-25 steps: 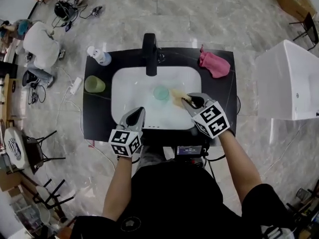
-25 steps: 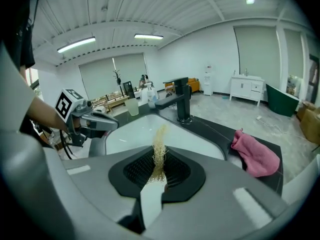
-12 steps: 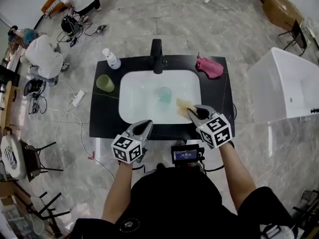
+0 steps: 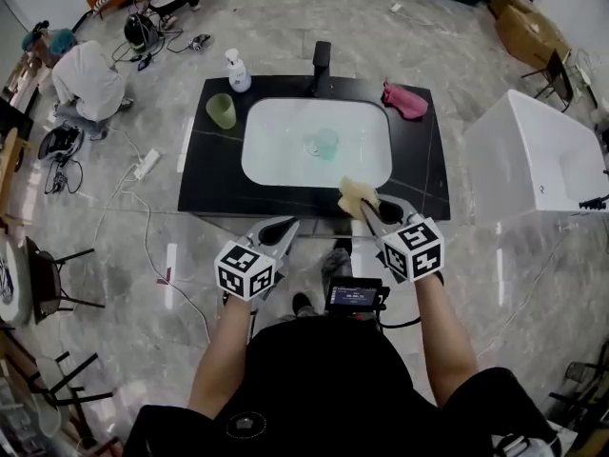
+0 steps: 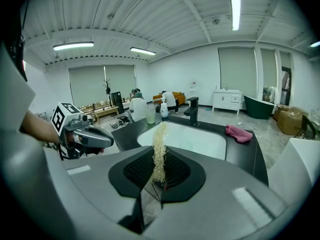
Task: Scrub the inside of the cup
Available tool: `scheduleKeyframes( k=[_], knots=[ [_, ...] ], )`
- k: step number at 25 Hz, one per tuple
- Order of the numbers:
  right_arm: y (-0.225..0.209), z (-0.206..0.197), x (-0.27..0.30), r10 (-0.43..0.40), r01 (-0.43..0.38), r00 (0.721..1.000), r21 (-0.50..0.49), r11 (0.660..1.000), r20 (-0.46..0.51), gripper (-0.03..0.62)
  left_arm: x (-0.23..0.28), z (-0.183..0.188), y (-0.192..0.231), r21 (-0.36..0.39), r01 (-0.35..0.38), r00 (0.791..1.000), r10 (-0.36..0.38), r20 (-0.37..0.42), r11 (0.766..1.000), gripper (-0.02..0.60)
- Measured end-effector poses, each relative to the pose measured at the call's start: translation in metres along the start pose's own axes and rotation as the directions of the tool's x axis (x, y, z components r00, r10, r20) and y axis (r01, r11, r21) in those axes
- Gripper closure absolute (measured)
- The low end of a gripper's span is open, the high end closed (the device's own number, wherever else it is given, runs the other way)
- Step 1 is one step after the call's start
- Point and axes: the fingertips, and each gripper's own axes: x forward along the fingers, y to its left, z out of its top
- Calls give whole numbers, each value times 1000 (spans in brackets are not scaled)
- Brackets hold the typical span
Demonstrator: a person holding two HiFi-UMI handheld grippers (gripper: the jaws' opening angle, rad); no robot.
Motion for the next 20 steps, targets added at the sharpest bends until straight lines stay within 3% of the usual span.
scheduleKeyframes(
  k=[9,15,20],
  knots=[
    [16,-7,-29,-76,76,997,11,997,21,551,-19,-6,-17,16,-26,1000,26,15,1000,581],
    [23,-19,-38,-102,102,995,15,995,7,551,-25,-17,-17,146,-60,996,69,-57,987,581],
    [5,-14,-44,-103,102,994,38,994,21,551,-14,-6,-25,144,-48,998,54,-42,988,581]
  ],
)
